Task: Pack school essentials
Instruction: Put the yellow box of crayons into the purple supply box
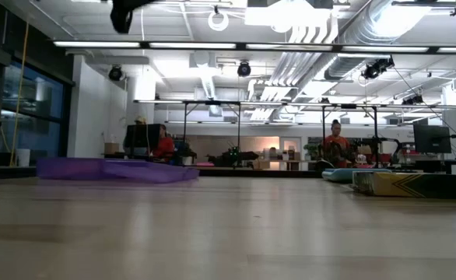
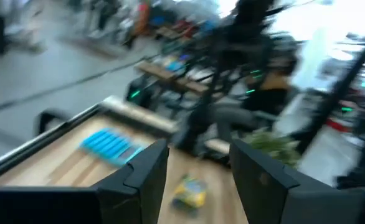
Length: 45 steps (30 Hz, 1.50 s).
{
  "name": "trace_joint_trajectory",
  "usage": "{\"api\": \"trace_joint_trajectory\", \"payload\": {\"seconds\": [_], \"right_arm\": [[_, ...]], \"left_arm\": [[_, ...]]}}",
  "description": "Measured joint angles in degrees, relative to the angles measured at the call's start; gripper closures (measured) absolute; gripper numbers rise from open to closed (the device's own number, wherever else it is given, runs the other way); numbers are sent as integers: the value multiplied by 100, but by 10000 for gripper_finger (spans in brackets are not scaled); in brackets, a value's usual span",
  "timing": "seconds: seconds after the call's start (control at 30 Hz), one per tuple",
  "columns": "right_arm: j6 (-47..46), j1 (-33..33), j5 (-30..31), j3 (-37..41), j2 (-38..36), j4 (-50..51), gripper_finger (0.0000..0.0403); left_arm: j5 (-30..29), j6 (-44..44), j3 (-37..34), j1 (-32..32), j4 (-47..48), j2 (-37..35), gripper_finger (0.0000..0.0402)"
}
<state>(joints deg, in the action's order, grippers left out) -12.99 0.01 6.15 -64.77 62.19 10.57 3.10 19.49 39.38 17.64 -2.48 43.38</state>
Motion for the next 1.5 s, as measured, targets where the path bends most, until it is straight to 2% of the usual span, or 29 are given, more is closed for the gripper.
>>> {"api": "trace_joint_trajectory", "payload": {"seconds": [0.13,0.27,0.5,0.77,1.0,1.13,1.23,1.5], "right_arm": [[2,0,0,0,0,0,201],[2,0,0,0,0,-2,201],[2,0,41,0,2,-2,201],[-24,-1,83,0,2,0,201],[-49,-2,83,-1,2,0,201],[-824,0,264,-11,124,63,201],[-1447,89,302,-11,408,486,201],[-3342,600,-81,-11,1811,2023,201]], "left_arm": [[-415,-527,0,-898,-553,11,241],[-964,-972,0,-1363,-666,6,241],[-1112,-1139,109,-1376,-476,-105,241],[-1143,-1683,730,-1376,465,-102,241],[-1175,-1712,776,-1376,531,-107,241],[-1174,-1717,776,-1376,532,-85,241],[-1173,-1714,776,-1376,529,-86,241],[-1264,-1674,776,-1376,529,-86,241]]}}
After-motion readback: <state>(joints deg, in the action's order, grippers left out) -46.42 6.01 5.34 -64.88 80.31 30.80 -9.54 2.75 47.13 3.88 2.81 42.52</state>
